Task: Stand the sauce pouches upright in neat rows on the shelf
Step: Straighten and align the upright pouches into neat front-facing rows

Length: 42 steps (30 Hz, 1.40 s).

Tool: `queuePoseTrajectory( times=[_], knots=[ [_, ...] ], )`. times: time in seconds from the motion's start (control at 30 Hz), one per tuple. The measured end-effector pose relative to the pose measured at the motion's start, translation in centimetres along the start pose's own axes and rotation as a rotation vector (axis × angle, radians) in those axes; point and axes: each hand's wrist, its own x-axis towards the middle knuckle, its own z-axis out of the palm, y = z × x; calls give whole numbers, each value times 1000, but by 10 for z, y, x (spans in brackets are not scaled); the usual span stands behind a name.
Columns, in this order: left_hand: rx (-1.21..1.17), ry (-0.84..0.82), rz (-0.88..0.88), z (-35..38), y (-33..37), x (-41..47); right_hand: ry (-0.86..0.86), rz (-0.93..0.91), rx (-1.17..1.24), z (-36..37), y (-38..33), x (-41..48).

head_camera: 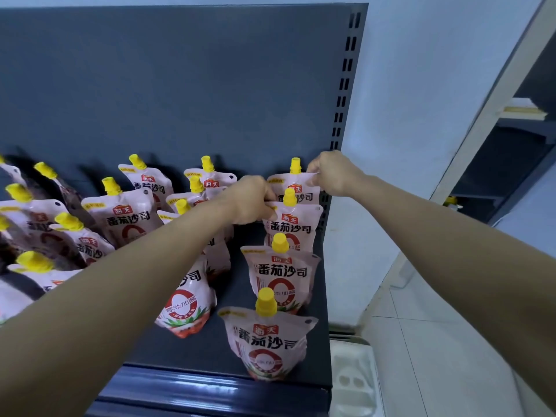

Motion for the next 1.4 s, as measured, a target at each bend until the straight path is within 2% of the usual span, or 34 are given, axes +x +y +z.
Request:
queuePoseTrajectory(
  times=[0.3, 0.8, 1.0, 1.07, 1.13, 1.23, 1.3, 1.4],
  knots=[
    [4, 30, -22, 1, 5, -1, 1, 6, 39, 2, 5, -3],
    [3, 44, 33, 0, 5, -11, 142, 102, 93, -24, -5, -34],
    [-10, 254, 156, -29, 11, -34, 181, 41, 125, -33, -29, -48],
    [-82, 271, 210, -40, 15, -50, 169, 13, 132, -32, -37, -52],
    [-187, 130, 281, -51, 15, -69, 143, -4, 119, -31, -45, -56],
    [-285, -264, 354, -61, 14, -100, 101, -15, 117, -28, -54, -62],
    [-246, -478, 355, -57, 12, -113, 91, -17, 122, -27, -58, -67],
    [-54, -577, 393, -38, 10, -121, 105, 14, 131, -26, -63, -75]
  ],
)
